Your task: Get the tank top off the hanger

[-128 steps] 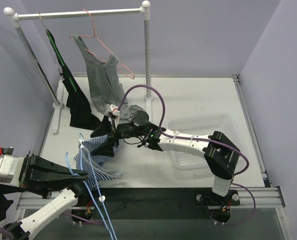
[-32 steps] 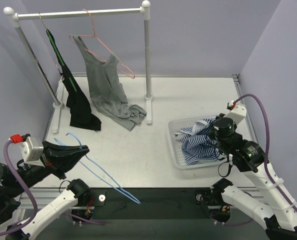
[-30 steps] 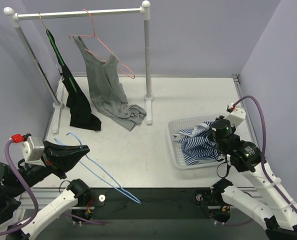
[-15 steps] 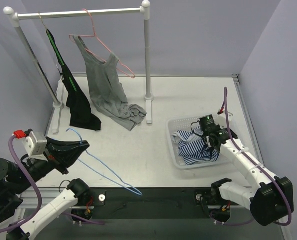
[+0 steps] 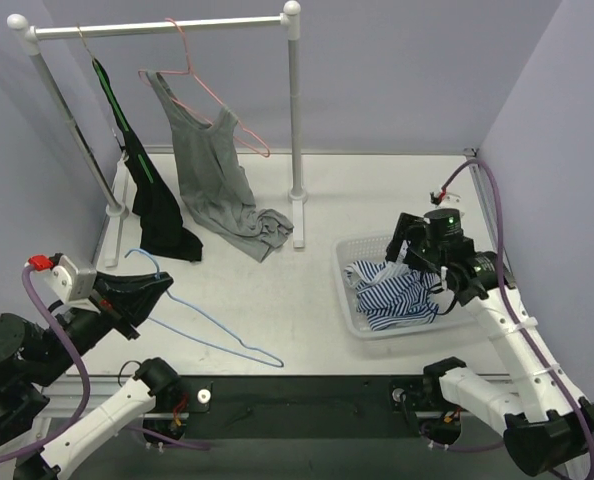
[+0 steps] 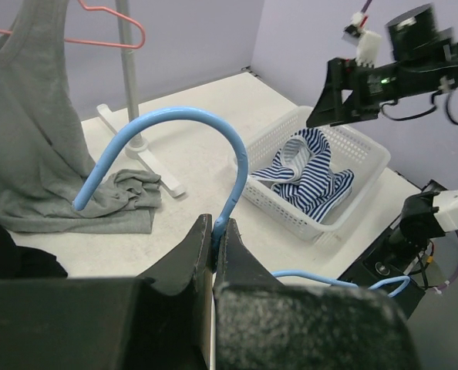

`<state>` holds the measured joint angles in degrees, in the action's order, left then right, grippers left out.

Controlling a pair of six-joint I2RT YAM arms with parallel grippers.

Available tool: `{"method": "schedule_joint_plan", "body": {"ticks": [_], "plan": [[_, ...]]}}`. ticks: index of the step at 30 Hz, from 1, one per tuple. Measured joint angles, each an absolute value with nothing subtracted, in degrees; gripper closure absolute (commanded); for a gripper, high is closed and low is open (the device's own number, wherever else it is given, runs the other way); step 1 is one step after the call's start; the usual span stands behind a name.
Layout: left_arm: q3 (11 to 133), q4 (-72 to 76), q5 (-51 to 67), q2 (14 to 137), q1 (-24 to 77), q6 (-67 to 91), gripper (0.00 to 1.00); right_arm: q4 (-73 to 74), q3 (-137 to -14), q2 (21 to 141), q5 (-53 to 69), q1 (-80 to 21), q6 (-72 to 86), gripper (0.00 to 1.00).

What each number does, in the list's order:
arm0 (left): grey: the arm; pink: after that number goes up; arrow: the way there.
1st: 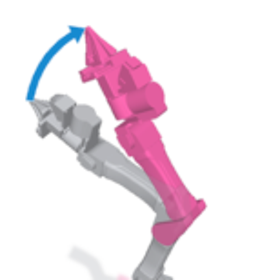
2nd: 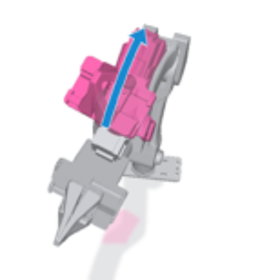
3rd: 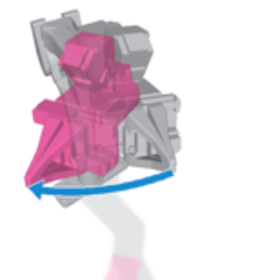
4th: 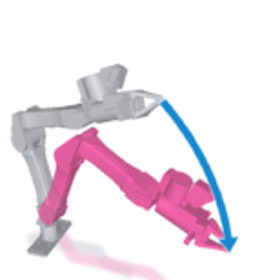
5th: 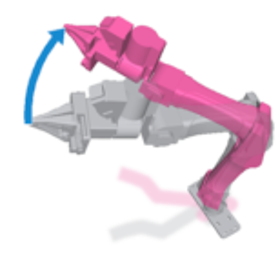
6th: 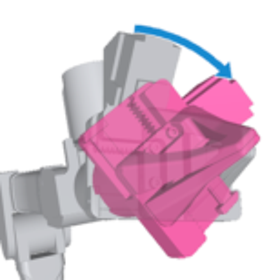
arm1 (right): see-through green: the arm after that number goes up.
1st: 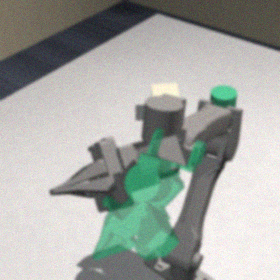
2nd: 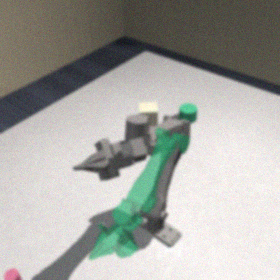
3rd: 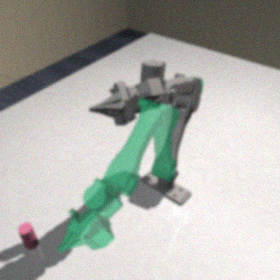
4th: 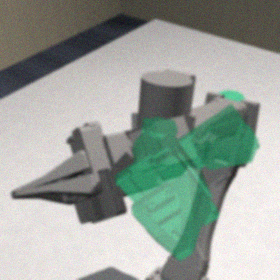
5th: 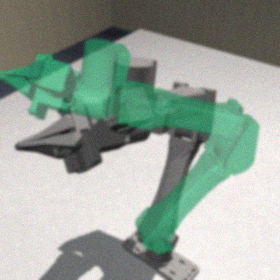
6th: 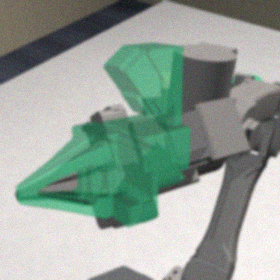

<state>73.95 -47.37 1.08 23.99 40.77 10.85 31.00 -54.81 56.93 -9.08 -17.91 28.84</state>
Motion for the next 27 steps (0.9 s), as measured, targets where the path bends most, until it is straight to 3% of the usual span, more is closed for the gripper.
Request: {"method": "schedule_joint_plan", "body": {"ticks": [12, 15, 20, 27], "plan": [[71.7, -48.4, -4.5, 25.3, 40.8, 11.3, 1.0, 26.0, -64.4, 49.5, 28.3, -35.1, 23.6, 0.35], [71.3, -48.5, -5.5, 26.0, 40.8, 11.6, 1.0, 23.1, -64.3, 49.9, 29.3, -43.4, 24.4, 0.4], [70.8, -49.1, -6.7, 26.7, 40.8, 12.0, 1.0, 19.2, -64.3, 52.3, 26.5, -56.9, 25.4, 0.4], [70.7, -49.2, -7.5, 26.9, 40.8, 13.1, 1.0, 17.5, -65.8, 60.9, 20.2, -65.6, 25.2, 0.42]]}}
